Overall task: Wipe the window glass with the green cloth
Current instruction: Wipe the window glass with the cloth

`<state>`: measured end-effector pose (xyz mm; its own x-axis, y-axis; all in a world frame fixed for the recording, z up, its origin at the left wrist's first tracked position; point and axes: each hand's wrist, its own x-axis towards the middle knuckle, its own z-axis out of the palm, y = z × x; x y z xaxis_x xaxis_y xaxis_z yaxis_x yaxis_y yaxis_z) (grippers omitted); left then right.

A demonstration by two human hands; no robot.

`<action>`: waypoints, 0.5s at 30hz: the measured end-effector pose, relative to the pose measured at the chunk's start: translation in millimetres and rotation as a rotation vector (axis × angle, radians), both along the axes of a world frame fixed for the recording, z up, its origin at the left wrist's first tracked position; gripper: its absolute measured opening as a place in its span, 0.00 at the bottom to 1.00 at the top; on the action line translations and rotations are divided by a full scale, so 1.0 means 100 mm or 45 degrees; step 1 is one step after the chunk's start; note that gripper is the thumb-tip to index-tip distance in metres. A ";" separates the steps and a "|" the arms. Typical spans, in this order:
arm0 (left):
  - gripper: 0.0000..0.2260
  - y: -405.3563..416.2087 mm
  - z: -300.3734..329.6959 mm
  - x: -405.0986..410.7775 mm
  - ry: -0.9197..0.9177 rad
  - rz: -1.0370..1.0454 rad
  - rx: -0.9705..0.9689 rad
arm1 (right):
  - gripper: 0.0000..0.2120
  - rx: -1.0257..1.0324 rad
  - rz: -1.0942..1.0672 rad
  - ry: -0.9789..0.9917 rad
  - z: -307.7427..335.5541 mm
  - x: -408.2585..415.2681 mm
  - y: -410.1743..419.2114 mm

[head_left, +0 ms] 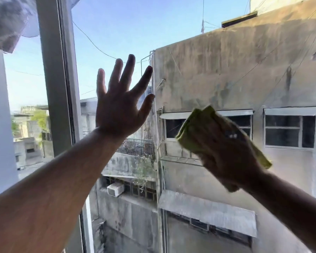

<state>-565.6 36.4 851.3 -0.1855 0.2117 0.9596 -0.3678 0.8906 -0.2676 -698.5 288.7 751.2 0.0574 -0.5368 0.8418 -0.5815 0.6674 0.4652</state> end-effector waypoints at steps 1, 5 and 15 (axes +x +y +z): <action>0.26 0.01 0.01 0.00 0.004 -0.004 -0.002 | 0.30 -0.183 -0.068 -0.061 0.24 -0.07 0.13; 0.25 -0.02 0.00 0.01 -0.021 -0.027 -0.006 | 0.29 -0.838 -0.102 -0.270 0.38 0.22 -0.41; 0.27 -0.03 0.01 0.00 -0.020 -0.037 -0.013 | 0.31 -0.090 -0.013 -0.065 0.23 -0.56 0.66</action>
